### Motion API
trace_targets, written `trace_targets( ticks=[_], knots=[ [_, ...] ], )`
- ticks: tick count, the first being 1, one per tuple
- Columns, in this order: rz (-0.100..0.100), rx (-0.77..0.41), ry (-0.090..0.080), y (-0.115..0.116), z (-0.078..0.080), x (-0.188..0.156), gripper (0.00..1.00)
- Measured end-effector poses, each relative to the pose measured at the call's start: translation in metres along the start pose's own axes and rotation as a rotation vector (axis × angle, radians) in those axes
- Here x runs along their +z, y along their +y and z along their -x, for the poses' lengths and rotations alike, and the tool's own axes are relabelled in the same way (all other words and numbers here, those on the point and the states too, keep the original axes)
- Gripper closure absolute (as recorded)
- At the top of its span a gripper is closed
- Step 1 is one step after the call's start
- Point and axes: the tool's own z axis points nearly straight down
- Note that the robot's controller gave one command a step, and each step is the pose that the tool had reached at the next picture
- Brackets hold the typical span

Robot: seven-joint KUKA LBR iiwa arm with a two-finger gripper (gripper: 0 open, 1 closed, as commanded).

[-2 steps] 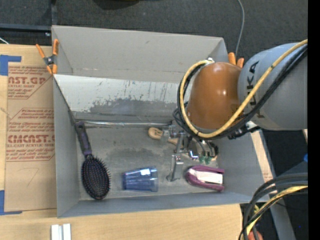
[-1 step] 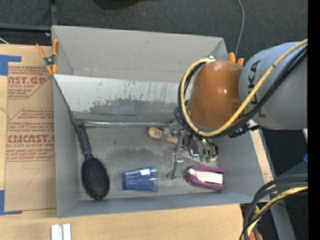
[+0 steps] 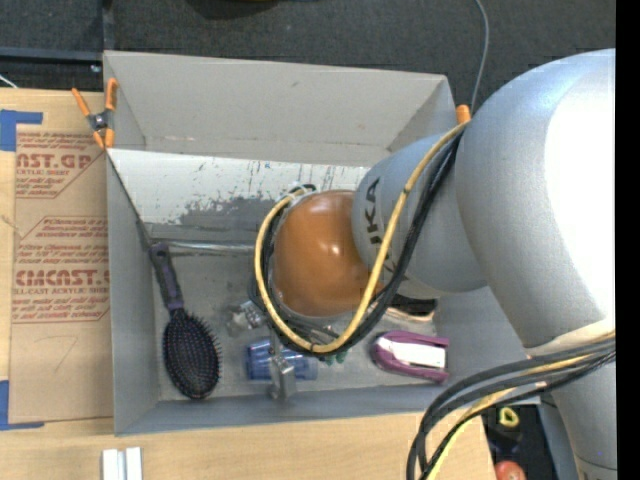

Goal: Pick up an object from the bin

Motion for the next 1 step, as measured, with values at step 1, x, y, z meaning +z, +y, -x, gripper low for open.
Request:
trace_targets(
  ticks=[1],
  knots=[
    [-0.002, 0.271, 0.008, -0.0230, -0.0103, -0.0553, 0.00]
  ],
)
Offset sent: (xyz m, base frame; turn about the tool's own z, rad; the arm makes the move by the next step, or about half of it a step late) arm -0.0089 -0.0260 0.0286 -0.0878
